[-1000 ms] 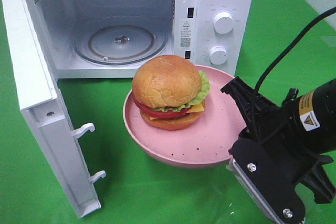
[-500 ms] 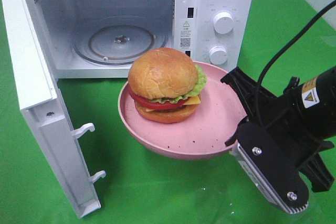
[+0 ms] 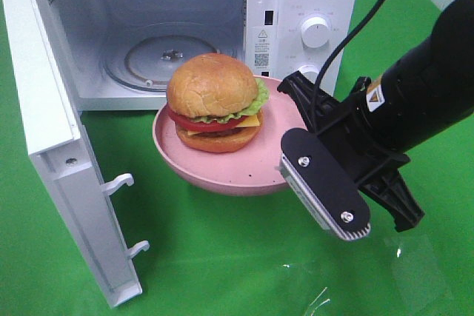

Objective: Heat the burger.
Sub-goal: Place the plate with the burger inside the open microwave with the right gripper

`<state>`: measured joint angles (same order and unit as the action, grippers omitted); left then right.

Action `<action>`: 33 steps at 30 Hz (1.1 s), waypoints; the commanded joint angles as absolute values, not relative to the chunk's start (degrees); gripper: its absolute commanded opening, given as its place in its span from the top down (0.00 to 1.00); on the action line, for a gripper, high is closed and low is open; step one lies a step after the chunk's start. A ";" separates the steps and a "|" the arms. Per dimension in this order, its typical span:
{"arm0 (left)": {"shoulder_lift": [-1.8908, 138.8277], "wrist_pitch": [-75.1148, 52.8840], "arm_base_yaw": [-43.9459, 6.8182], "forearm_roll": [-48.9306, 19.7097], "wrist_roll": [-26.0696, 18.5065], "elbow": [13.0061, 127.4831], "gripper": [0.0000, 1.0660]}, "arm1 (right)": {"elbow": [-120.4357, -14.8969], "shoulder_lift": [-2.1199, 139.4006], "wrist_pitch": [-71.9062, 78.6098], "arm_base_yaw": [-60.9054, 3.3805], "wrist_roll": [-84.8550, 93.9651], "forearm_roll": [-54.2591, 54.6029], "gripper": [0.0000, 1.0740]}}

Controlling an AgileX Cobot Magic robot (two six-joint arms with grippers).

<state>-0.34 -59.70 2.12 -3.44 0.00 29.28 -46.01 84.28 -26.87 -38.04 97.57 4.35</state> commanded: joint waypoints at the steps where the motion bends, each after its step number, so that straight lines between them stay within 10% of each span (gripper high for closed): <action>1: -1.38 -59.19 1.95 -3.27 0.00 29.22 0.15 | -49.16 86.12 -24.35 -37.87 96.94 4.76 1.00; 33: -1.38 -59.19 1.95 -3.27 0.00 29.22 0.15 | -66.12 100.44 -25.15 -41.71 82.91 -4.70 1.00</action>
